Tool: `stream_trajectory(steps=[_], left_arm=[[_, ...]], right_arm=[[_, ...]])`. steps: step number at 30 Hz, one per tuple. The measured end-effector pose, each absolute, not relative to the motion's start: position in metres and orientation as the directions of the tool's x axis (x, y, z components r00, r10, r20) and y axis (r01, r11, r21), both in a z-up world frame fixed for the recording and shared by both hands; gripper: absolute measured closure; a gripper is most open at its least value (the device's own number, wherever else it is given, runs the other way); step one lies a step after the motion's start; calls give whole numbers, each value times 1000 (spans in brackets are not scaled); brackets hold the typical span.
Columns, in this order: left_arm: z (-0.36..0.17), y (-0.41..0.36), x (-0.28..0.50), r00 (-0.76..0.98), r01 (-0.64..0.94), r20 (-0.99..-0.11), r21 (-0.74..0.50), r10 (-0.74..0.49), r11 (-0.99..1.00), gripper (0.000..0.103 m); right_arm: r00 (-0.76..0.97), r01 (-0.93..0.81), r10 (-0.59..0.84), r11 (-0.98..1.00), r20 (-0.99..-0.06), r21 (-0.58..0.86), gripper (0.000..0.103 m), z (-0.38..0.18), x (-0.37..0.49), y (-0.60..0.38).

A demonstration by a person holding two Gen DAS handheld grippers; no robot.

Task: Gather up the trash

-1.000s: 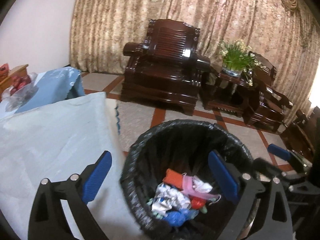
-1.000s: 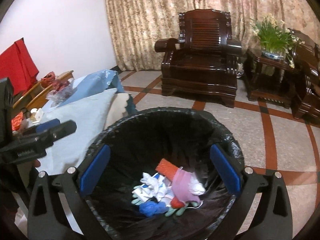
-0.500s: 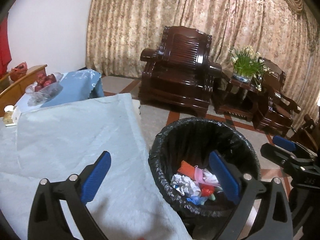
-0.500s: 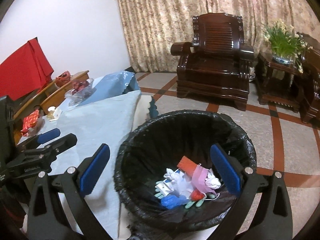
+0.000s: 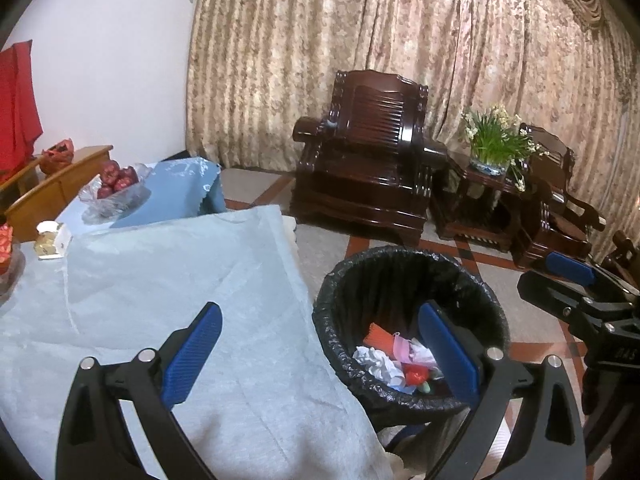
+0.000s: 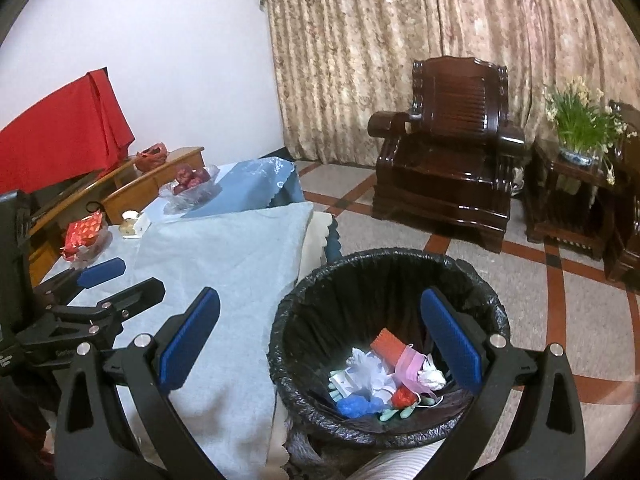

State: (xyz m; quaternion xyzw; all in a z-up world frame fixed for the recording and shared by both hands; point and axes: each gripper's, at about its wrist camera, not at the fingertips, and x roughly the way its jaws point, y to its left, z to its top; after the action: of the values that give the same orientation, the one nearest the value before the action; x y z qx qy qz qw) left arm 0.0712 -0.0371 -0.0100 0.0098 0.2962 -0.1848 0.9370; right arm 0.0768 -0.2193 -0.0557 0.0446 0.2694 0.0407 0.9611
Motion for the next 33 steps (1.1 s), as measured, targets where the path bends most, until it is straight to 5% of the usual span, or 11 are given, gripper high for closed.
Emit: stream_trajectory(steps=[33], left_arm=[[19,-19,44,806,326,-501,-69,-315,943,6]], right_arm=[[876,-79,100,995,-473,64,5,-39,62,-195]])
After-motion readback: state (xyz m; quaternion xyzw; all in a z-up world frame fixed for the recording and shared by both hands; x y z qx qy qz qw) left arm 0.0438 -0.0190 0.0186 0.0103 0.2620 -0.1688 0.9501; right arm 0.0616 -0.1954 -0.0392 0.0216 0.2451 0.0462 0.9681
